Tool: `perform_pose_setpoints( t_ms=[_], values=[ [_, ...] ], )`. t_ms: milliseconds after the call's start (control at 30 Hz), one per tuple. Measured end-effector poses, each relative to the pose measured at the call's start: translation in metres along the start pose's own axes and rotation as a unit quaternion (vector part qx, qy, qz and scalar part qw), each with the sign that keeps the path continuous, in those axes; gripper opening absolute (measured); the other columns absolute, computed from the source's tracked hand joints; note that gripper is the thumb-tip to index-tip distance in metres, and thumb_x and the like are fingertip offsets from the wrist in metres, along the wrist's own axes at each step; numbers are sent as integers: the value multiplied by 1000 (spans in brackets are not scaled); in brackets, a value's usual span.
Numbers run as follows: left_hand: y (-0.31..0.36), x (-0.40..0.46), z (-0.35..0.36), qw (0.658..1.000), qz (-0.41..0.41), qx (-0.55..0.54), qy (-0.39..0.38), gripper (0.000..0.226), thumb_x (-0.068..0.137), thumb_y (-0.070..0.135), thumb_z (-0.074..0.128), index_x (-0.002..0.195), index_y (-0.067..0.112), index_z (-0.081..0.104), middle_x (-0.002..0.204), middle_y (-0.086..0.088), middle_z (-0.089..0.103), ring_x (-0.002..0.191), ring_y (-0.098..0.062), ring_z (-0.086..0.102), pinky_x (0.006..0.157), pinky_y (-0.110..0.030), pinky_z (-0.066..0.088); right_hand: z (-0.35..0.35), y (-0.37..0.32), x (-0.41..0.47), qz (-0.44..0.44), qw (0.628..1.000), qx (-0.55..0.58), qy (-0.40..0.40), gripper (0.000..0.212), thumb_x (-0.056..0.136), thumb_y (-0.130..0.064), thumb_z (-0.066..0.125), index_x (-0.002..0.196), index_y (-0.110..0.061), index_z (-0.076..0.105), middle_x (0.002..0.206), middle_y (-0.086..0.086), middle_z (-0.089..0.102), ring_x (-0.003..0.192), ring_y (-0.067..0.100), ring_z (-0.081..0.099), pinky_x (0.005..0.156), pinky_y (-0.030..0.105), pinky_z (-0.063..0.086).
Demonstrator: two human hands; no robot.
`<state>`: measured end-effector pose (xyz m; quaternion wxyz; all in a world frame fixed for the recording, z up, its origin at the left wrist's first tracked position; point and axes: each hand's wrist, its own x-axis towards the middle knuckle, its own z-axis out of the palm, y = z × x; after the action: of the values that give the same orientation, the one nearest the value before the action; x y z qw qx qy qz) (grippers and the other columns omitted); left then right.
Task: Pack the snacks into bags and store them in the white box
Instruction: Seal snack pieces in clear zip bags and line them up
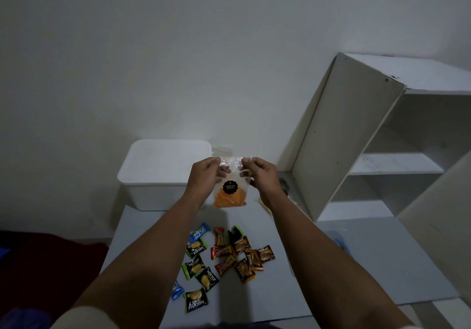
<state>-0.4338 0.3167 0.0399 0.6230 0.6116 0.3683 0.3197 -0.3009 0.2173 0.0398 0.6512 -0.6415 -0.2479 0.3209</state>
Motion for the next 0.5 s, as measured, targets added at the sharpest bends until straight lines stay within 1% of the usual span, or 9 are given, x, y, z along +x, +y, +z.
perform_pose_setpoints(
  t_ms=[100, 167, 233, 300, 367, 433, 467, 500],
  values=[
    [0, -1, -3, 999, 17, 28, 3, 34, 106, 27, 47, 85, 10, 69, 87, -11, 76, 78, -17, 69, 79, -33, 57, 1, 0, -3, 12, 1000, 0, -22, 22, 92, -27, 73, 97, -6, 74, 84, 3, 75, 77, 15, 70, 76, 33, 54],
    [0, -1, -4, 999, 20, 41, -3, 34, 105, 27, 48, 86, 9, 70, 86, -11, 76, 76, -17, 69, 77, -32, 57, 5, -1, -4, 8, 999, -3, -47, 20, 90, -25, 75, 96, -6, 74, 85, 4, 75, 80, 17, 70, 79, 34, 54],
    [1, 0, -3, 999, 8, 45, -21, 31, 105, 29, 49, 89, 12, 70, 87, -8, 77, 75, -15, 68, 76, -31, 56, 8, -2, -4, -6, 999, -8, -50, 12, 91, -20, 74, 91, -9, 73, 82, 7, 72, 78, 17, 67, 77, 34, 53],
    [1, 0, -2, 998, 1, 52, -23, 26, 103, 32, 53, 92, 16, 70, 89, -4, 77, 80, -16, 69, 76, -32, 55, 8, -4, -3, -26, 999, -34, -33, 11, 93, -17, 72, 83, -12, 71, 79, 9, 69, 75, 16, 63, 73, 32, 50],
    [0, 0, -2, 996, 25, 81, 35, 23, 98, 40, 60, 95, 19, 67, 93, 2, 72, 85, -13, 67, 72, -28, 51, 6, -4, -3, -34, 998, -49, -18, 12, 93, -17, 71, 82, -12, 72, 81, 13, 70, 73, 15, 63, 71, 31, 50],
    [2, -3, -3, 987, 36, 111, 114, 29, 95, 46, 62, 93, 16, 62, 90, 4, 66, 82, -13, 63, 67, -27, 48, 5, -4, -4, -45, 997, -55, -3, 12, 93, -19, 72, 87, -9, 74, 87, 16, 74, 71, 13, 66, 67, 25, 53],
    [2, -2, -2, 986, 25, 110, 125, 33, 95, 46, 61, 88, 14, 60, 86, 1, 66, 80, -17, 63, 68, -32, 52, 5, -4, -4, -55, 997, -58, 7, 13, 93, -20, 72, 90, -7, 75, 90, 16, 76, 69, 11, 67, 64, 20, 53],
    [2, 1, -1, 990, 5, 88, 108, 36, 95, 46, 60, 83, 12, 60, 82, -2, 67, 77, -21, 65, 72, -38, 56, 5, -5, -5, -65, 996, -60, 14, 15, 93, -20, 72, 92, -6, 76, 92, 15, 77, 69, 11, 68, 61, 17, 52]
  ],
)
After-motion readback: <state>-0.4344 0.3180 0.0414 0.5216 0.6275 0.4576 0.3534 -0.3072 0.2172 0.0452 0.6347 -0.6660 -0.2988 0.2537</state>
